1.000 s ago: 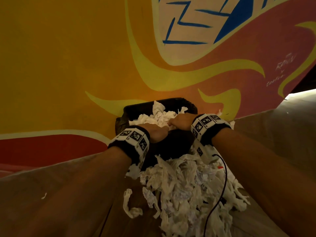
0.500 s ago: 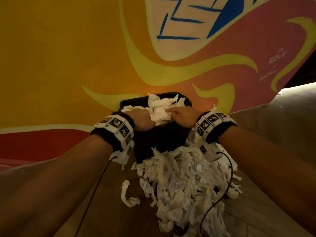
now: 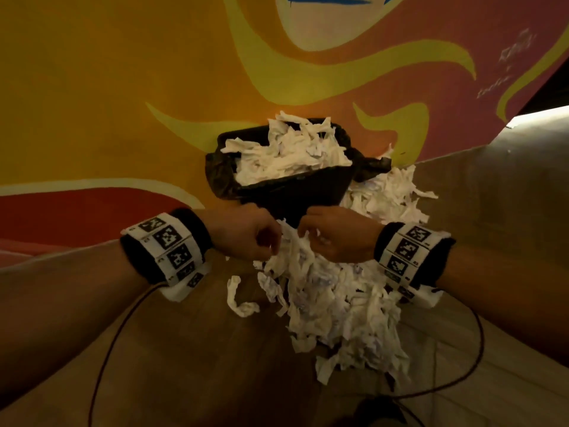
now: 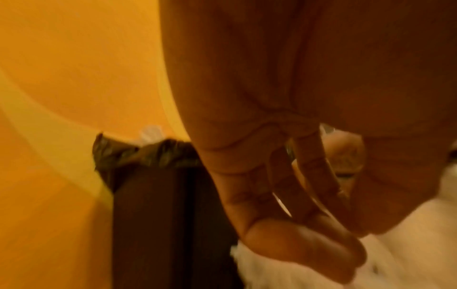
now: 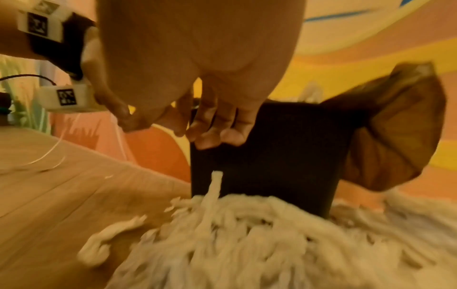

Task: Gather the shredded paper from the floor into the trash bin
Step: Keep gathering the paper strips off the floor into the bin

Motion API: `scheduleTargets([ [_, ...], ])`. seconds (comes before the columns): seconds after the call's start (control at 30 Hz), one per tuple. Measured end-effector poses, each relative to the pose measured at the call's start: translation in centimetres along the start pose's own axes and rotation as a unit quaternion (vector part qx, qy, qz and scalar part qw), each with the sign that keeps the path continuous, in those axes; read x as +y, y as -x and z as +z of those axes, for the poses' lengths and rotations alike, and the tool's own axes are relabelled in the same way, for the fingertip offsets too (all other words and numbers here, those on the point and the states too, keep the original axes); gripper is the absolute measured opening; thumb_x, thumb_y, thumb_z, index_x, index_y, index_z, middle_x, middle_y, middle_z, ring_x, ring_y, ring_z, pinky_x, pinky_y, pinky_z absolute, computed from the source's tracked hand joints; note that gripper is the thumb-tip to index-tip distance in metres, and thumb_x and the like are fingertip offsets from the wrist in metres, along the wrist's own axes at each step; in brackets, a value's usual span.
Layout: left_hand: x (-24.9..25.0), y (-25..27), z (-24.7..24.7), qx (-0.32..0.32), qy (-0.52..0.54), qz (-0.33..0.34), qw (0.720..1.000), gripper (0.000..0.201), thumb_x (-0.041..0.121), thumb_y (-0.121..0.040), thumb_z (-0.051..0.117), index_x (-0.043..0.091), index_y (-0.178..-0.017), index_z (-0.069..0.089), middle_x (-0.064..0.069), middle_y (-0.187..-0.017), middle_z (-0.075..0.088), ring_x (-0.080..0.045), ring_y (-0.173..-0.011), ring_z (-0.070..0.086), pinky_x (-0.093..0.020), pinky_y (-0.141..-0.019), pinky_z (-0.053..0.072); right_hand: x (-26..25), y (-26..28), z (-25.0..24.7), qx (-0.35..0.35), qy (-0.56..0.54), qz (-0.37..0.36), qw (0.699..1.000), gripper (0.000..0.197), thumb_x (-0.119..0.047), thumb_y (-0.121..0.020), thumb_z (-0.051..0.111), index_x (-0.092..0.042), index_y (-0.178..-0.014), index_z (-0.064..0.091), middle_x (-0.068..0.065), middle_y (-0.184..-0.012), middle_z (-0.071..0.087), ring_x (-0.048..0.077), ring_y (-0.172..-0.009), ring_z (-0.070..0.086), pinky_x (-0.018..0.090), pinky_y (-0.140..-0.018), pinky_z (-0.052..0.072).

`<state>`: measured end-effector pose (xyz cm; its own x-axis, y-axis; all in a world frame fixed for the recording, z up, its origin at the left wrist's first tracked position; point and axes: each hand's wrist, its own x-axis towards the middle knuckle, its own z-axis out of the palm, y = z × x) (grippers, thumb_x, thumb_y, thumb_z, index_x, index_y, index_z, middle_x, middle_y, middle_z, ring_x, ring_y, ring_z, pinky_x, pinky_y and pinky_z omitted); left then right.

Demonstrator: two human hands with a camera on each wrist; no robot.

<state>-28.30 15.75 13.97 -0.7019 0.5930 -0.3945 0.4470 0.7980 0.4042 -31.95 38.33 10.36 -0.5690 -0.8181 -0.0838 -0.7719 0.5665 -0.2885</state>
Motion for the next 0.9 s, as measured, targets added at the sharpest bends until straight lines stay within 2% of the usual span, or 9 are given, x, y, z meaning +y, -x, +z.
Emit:
scheduleTargets([
  [0.07,-1.0,-0.6,3.1,-0.054,-0.033,-0.022,0.998,0.023,0.030,-0.093,0.058,0.024,-0.116,0.062,0.005,-0.115,0.062,-0.003,-0.086,0.054,-0.022,-0.076,0.046,-0.6,0.3,1.9,-0.092,-0.004,0.008,0.996,0.025,-0.022,-0.092,0.050,-0.022,-0.116,0.057,-0.005,-0.103,0.051,0.007,-0.079,0.042,0.030,-0.075,0.045],
  [0.2,-2.8,-1.4,9.4,-0.084,-0.107,-0.031,0.990,0.069,0.042,-0.090,0.061,0.021,-0.148,0.030,-0.008,-0.148,0.032,-0.024,-0.132,0.036,-0.035,-0.106,0.034,-1.7,0.8,5.7,-0.203,-0.008,0.000,0.979,0.042,-0.024,-0.092,0.057,-0.018,-0.132,0.048,0.003,-0.127,0.047,0.018,-0.106,0.049,0.024,-0.086,0.040],
  [0.33,-4.8,-2.2,13.6,-0.110,-0.136,-0.061,0.983,0.096,0.035,-0.086,0.069,0.029,-0.154,0.002,-0.008,-0.161,-0.005,-0.027,-0.148,0.004,-0.045,-0.118,0.017,-3.0,1.1,9.2,-0.281,-0.014,-0.028,0.959,0.060,-0.023,-0.091,0.061,-0.010,-0.144,0.035,0.013,-0.145,0.030,0.027,-0.122,0.040,0.037,-0.103,0.037],
  [0.5,-6.1,-3.1,16.5,-0.032,-0.232,-0.033,0.972,0.075,0.040,-0.089,0.058,0.032,-0.151,0.017,-0.005,-0.158,0.014,-0.030,-0.144,0.020,-0.041,-0.115,0.024,-3.3,1.0,12.8,-0.366,0.131,-0.018,0.921,0.078,-0.049,-0.088,0.060,-0.029,-0.151,0.018,0.011,-0.156,0.009,0.034,-0.138,0.027,0.047,-0.107,0.032],
  [0.57,-6.5,-3.3,17.3,-0.024,-0.256,-0.013,0.966,0.063,0.038,-0.096,0.048,0.031,-0.152,0.017,-0.003,-0.160,0.011,-0.025,-0.146,0.015,-0.038,-0.116,0.018,-3.1,0.8,13.3,-0.361,0.165,-0.036,0.917,0.071,-0.040,-0.091,0.060,-0.029,-0.150,0.022,0.011,-0.157,0.007,0.035,-0.139,0.024,0.047,-0.109,0.032],
  [0.63,-7.1,-3.5,17.7,0.017,-0.256,-0.012,0.967,0.049,0.037,-0.096,0.044,0.030,-0.145,0.036,-0.004,-0.153,0.030,-0.026,-0.139,0.030,-0.039,-0.112,0.026,-2.7,0.7,13.2,-0.333,0.172,-0.054,0.925,0.060,-0.027,-0.094,0.056,-0.024,-0.148,0.029,0.012,-0.155,0.014,0.034,-0.138,0.026,0.046,-0.107,0.033],
  [0.7,-7.3,-3.4,18.2,0.024,-0.176,-0.020,0.984,0.037,0.032,-0.098,0.046,0.017,-0.131,0.054,-0.011,-0.140,0.048,-0.027,-0.124,0.046,-0.039,-0.107,0.034,-2.3,0.7,13.1,-0.317,0.168,-0.056,0.932,0.048,-0.020,-0.099,0.046,-0.019,-0.146,0.035,0.014,-0.153,0.021,0.032,-0.138,0.027,0.044,-0.105,0.033],
  [0.8,-7.3,-2.9,19.0,0.077,0.007,-0.084,0.993,0.031,0.024,-0.098,0.051,-0.001,-0.113,0.061,-0.023,-0.118,0.060,-0.027,-0.097,0.056,-0.036,-0.086,0.043,-1.8,0.7,13.1,-0.304,0.194,-0.060,0.931,0.044,-0.019,-0.102,0.039,-0.018,-0.146,0.034,0.016,-0.152,0.022,0.034,-0.138,0.027,0.046,-0.105,0.032],
  [0.9,-7.2,-1.7,18.4,0.050,0.055,-0.107,0.991,0.030,0.020,-0.096,0.053,0.005,-0.123,0.058,-0.015,-0.124,0.057,-0.027,-0.106,0.055,-0.038,-0.088,0.042,-1.5,1.0,13.6,-0.314,0.166,-0.036,0.934,0.064,-0.047,-0.095,0.047,-0.029,-0.150,0.019,0.015,-0.155,0.012,0.037,-0.140,0.020,0.053,-0.109,0.030],
])
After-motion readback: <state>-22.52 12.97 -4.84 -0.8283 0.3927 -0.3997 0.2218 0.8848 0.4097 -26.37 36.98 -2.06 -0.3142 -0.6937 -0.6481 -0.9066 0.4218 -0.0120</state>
